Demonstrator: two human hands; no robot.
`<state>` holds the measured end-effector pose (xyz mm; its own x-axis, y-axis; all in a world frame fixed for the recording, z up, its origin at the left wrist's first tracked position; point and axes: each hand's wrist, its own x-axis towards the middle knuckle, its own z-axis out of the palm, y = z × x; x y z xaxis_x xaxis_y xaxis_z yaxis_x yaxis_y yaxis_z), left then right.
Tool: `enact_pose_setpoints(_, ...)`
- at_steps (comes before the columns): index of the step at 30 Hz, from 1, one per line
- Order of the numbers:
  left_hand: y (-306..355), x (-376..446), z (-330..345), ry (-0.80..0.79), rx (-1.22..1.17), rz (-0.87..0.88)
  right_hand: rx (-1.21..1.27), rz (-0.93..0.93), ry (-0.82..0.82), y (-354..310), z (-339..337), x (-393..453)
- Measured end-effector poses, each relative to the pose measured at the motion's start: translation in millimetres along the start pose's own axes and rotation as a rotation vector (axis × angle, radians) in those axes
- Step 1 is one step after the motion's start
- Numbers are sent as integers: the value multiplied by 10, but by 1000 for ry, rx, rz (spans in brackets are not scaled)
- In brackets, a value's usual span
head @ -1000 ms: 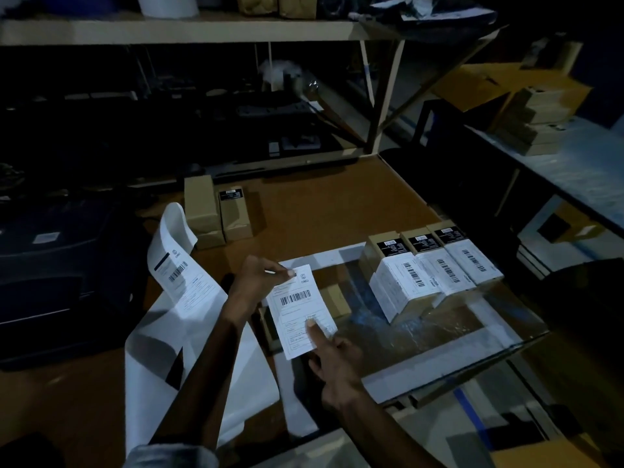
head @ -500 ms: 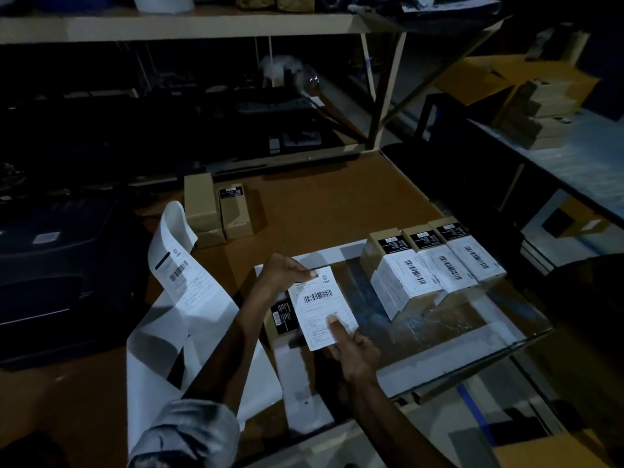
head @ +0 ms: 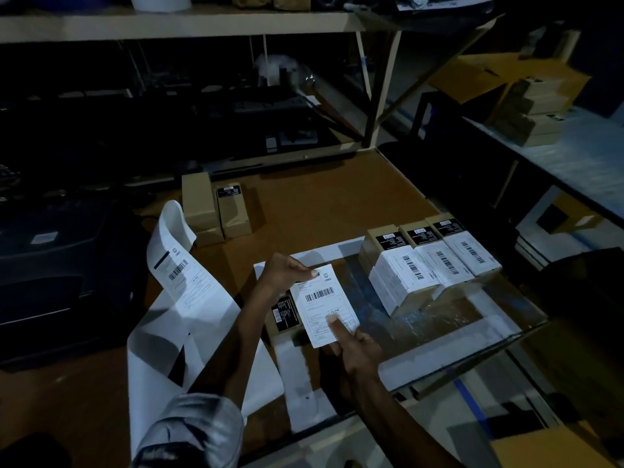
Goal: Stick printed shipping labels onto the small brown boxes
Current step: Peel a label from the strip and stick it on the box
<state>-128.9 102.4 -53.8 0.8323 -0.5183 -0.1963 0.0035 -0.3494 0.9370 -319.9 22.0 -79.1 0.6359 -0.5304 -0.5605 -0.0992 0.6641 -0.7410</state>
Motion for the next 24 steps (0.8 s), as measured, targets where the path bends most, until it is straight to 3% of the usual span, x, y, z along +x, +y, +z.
enact_pose_setpoints(24, -102, 44, 41, 24, 80, -43, -25, 6, -29, 21, -66, 37)
